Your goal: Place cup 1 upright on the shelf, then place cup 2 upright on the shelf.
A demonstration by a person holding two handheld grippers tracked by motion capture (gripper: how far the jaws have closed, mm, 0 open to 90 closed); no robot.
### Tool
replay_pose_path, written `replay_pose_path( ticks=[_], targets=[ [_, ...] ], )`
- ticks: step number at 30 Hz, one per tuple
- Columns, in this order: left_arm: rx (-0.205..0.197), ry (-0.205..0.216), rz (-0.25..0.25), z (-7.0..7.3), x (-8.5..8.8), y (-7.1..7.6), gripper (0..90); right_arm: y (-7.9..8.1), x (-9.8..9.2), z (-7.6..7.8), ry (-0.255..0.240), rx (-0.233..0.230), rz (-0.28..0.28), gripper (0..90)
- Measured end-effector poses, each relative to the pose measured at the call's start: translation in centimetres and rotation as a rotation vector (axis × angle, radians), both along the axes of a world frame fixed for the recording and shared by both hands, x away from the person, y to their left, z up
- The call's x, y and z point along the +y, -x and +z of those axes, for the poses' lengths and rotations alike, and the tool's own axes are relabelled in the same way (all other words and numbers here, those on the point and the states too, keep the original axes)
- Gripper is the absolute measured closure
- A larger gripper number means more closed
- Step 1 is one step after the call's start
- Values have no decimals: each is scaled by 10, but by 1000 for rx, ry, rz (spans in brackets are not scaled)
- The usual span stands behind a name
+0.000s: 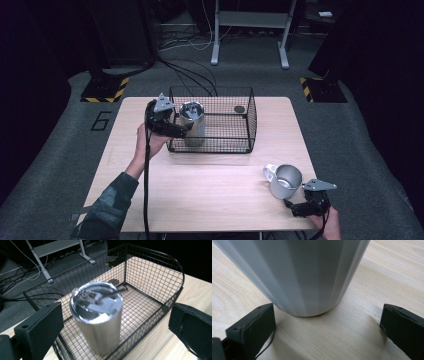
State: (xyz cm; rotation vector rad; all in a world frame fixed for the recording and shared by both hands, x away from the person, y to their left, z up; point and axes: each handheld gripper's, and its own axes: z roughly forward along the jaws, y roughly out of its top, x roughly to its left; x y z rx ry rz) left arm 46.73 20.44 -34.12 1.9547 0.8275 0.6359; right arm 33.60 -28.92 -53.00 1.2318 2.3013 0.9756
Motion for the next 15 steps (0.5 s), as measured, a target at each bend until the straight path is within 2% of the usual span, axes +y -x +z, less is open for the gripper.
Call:
replay_pose_path(
  ticks=[5,10,12,14,15],
  targets=[
    [12,-20,-12,-8,6,13,0,0,0,0,-1,-1,-1,0],
    [29,-6,-10,-15,12,19,0,0,0,0,-1,-2,-1,0],
    [24,-5,-5,-20,16,24,0,0,0,0,-4,-6,-2,0],
    [45,-6,-7,-26,22,30,0,0,0,0,6,-2,2,0],
    [40,-6,-2,-30,24,33,0,0,0,0,3,-2,1,0]
  ],
)
